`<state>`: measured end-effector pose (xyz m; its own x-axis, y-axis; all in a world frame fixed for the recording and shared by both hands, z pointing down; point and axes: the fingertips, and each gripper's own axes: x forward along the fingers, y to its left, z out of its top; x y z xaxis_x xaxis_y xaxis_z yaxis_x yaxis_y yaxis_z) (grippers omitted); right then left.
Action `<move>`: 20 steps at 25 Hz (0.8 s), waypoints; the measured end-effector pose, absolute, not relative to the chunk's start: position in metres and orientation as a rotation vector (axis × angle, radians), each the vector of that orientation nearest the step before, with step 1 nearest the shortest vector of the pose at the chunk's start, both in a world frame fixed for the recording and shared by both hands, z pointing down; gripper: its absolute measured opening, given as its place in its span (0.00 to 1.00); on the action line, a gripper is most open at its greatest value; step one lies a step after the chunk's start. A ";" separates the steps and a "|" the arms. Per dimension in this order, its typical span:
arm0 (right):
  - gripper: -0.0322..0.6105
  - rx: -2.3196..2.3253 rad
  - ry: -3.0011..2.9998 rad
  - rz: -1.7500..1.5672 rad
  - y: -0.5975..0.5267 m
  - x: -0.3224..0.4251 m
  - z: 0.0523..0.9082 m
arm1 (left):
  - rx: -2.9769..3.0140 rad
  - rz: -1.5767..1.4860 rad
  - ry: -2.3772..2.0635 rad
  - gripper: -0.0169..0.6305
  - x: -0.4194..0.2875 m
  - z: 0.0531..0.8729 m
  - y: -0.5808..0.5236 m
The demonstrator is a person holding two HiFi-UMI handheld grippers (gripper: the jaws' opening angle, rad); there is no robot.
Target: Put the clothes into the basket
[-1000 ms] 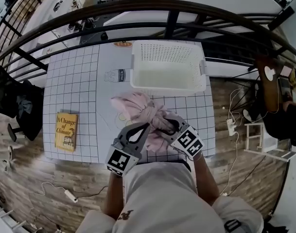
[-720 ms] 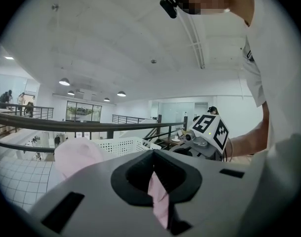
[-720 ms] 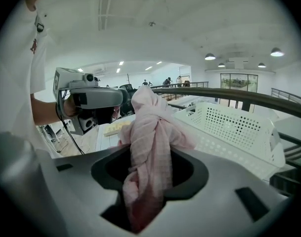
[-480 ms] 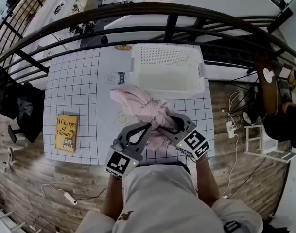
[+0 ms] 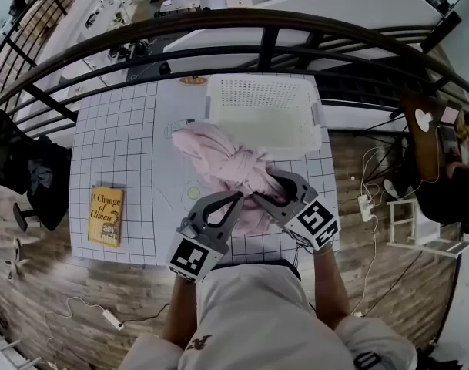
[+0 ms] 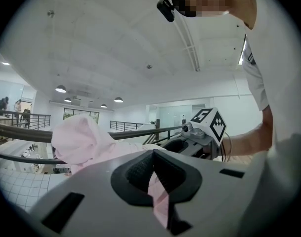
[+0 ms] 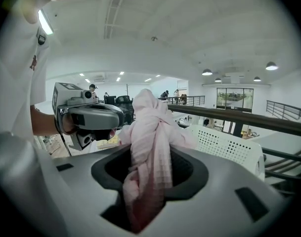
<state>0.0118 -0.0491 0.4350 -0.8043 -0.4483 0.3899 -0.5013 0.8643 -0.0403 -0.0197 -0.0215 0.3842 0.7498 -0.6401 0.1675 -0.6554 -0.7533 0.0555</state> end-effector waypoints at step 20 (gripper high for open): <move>0.36 0.831 -2.710 0.157 -0.106 0.041 0.396 | 2.887 0.145 -1.051 0.03 0.000 0.364 -0.071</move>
<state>0.0407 -0.1058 0.3956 -0.7870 -0.5298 0.3160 -0.5628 0.8264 -0.0161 0.0000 -0.0714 0.3644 0.7623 -0.6377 0.1109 -0.6439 -0.7646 0.0291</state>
